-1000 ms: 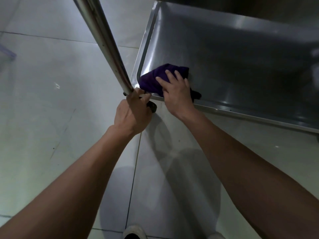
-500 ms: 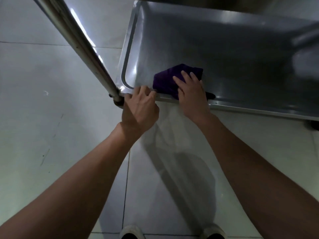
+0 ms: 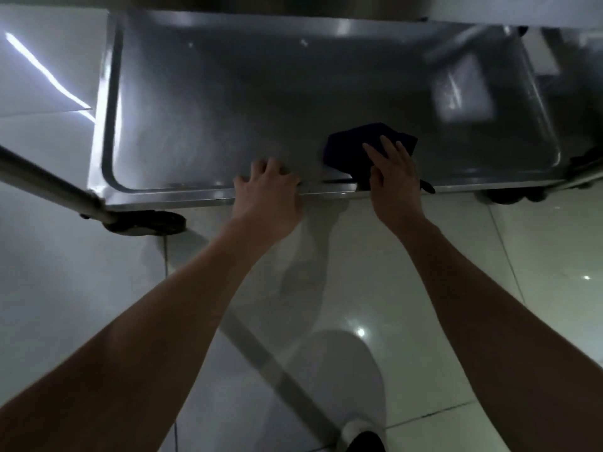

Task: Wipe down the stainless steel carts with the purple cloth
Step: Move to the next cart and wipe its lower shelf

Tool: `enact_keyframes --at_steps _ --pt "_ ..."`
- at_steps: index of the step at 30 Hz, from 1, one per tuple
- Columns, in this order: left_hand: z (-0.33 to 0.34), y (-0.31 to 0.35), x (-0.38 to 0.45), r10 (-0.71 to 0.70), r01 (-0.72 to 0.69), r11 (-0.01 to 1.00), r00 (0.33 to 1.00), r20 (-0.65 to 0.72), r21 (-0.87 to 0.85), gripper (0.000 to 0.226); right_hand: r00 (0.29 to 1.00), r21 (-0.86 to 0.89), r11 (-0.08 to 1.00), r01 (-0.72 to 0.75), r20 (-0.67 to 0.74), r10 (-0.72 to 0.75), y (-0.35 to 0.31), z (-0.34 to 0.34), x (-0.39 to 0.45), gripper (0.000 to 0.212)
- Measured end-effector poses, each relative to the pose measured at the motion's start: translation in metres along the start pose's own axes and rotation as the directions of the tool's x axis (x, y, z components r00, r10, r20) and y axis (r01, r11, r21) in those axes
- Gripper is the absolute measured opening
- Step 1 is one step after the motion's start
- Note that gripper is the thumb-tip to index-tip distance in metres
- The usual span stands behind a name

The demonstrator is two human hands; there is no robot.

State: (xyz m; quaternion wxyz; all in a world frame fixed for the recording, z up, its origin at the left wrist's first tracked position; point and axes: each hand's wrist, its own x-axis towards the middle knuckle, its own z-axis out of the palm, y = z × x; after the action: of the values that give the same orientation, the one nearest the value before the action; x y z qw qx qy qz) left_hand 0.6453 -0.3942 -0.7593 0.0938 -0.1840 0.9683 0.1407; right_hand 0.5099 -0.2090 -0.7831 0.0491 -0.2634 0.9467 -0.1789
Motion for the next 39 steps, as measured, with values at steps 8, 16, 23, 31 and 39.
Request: enact_keyframes --at_steps 8,16,23,31,39 --pt "0.001 -0.005 0.001 0.011 -0.014 0.999 0.998 -0.062 -0.040 0.035 0.999 -0.056 0.998 -0.023 0.029 0.025 -0.008 0.003 0.010 0.048" --pt "-0.013 -0.064 -0.028 -0.066 0.063 0.997 0.991 -0.115 -0.034 0.038 0.986 -0.077 0.991 0.105 0.136 -0.094 -0.090 0.042 0.024 0.056" --pt "-0.032 -0.134 -0.069 -0.247 0.242 0.969 0.928 -0.279 -0.053 0.032 0.951 -0.044 0.965 0.259 0.188 -0.247 -0.166 0.074 0.036 0.060" --pt "-0.031 -0.163 -0.090 -0.208 0.206 0.978 0.938 -0.278 -0.037 0.031 0.879 0.034 0.909 0.415 0.242 -0.410 -0.260 0.115 0.051 0.058" --pt "-0.022 -0.162 -0.090 -0.195 0.211 0.977 0.937 -0.290 0.026 0.033 0.776 0.079 0.831 0.551 0.317 -0.545 -0.287 0.122 0.065 0.051"
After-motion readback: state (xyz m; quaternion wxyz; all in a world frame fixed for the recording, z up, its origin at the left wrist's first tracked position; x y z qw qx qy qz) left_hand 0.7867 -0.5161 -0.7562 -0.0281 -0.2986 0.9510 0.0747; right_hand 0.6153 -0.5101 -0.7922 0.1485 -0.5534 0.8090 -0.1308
